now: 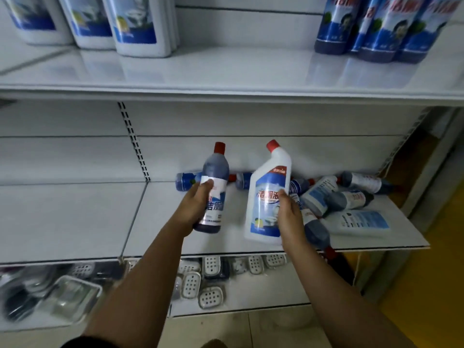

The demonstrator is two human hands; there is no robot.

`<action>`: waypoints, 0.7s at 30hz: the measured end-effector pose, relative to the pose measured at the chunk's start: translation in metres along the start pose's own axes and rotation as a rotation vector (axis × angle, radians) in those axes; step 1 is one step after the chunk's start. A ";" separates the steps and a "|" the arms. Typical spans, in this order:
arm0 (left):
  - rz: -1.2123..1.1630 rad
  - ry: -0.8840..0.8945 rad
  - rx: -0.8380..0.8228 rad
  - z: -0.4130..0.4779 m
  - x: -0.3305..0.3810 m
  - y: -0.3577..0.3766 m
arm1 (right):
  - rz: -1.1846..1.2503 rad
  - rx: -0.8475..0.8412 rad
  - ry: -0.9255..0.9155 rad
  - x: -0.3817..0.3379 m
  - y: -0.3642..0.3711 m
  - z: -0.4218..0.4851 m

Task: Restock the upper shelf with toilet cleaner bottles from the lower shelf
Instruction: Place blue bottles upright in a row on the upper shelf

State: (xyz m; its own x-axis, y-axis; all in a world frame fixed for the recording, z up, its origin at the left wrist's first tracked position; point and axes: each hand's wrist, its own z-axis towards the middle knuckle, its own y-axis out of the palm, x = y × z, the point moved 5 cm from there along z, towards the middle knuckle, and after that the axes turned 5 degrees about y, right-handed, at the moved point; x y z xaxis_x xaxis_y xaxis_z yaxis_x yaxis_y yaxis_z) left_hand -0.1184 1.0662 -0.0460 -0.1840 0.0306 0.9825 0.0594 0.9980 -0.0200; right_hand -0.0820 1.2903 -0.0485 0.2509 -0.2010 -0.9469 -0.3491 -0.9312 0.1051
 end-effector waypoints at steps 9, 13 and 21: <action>-0.193 0.053 -0.014 -0.130 0.058 0.017 | 0.018 -0.220 -0.050 -0.052 -0.012 -0.120; -0.279 0.145 0.005 -0.178 0.094 0.012 | 0.030 -0.287 -0.107 -0.077 -0.008 -0.157; -0.342 0.304 0.012 -0.235 0.156 -0.017 | 0.066 -0.402 -0.190 -0.131 0.017 -0.209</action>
State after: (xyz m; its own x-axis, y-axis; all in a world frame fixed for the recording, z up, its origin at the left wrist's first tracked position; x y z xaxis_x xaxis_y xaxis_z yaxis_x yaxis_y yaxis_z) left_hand 0.0824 1.0416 0.1507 0.1054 -0.3161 0.9429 0.0339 0.9487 0.3142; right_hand 0.0681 1.2376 0.1411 0.0568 -0.2396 -0.9692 0.0291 -0.9700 0.2415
